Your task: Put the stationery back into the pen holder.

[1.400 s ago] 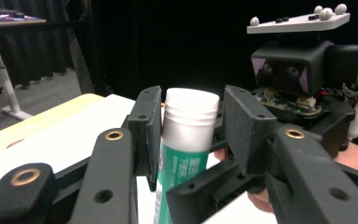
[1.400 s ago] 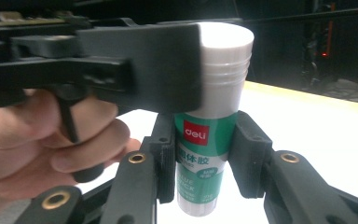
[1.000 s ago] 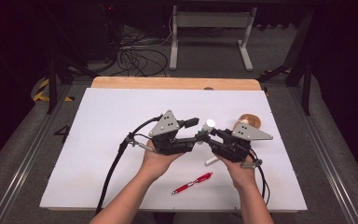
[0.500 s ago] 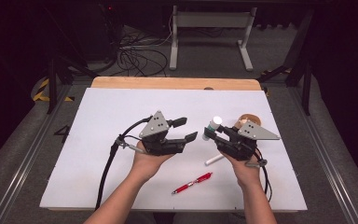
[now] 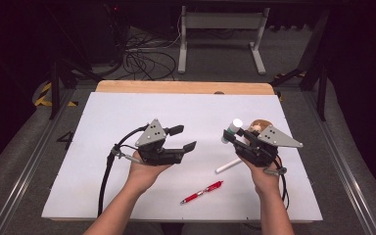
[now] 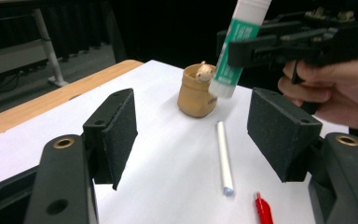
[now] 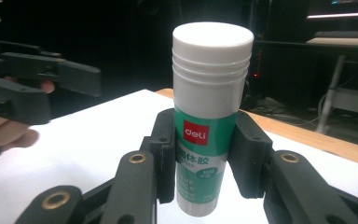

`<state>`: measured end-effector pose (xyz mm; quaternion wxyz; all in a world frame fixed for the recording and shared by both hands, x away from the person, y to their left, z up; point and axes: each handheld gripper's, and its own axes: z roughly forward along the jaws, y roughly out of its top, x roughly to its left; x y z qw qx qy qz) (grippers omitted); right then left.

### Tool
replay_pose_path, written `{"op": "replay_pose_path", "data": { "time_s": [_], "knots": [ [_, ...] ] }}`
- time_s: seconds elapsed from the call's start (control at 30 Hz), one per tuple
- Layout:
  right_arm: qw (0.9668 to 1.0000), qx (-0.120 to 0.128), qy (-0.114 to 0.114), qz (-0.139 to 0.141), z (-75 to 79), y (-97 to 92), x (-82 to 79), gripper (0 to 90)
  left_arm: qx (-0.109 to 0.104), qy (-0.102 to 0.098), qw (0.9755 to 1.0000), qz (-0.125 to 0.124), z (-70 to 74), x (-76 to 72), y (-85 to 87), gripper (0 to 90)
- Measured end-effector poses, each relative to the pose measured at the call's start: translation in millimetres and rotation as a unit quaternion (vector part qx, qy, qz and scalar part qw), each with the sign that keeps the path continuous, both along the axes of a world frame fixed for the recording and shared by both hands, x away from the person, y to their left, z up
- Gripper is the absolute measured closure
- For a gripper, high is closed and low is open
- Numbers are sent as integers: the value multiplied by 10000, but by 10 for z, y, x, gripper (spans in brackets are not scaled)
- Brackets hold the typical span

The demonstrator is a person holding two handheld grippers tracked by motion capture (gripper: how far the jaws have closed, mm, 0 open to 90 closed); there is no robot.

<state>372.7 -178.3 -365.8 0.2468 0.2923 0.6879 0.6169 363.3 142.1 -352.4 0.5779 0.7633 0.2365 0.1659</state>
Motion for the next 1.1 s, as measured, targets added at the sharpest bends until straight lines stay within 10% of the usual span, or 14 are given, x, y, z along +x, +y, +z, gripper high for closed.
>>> {"op": "replay_pose_path", "data": {
  "time_s": [0.57, 1.1],
  "knots": [
    [9980, -121, -126, -614, 53, -299, -2, 658, 87, 72, 9998, 162, -68, -87, 363, 303],
    [9896, -529, -343, -1296, 155, -450, 83, 657, 84, 93, 9988, 469, -144, -143, 645, 278]
  ]
}}
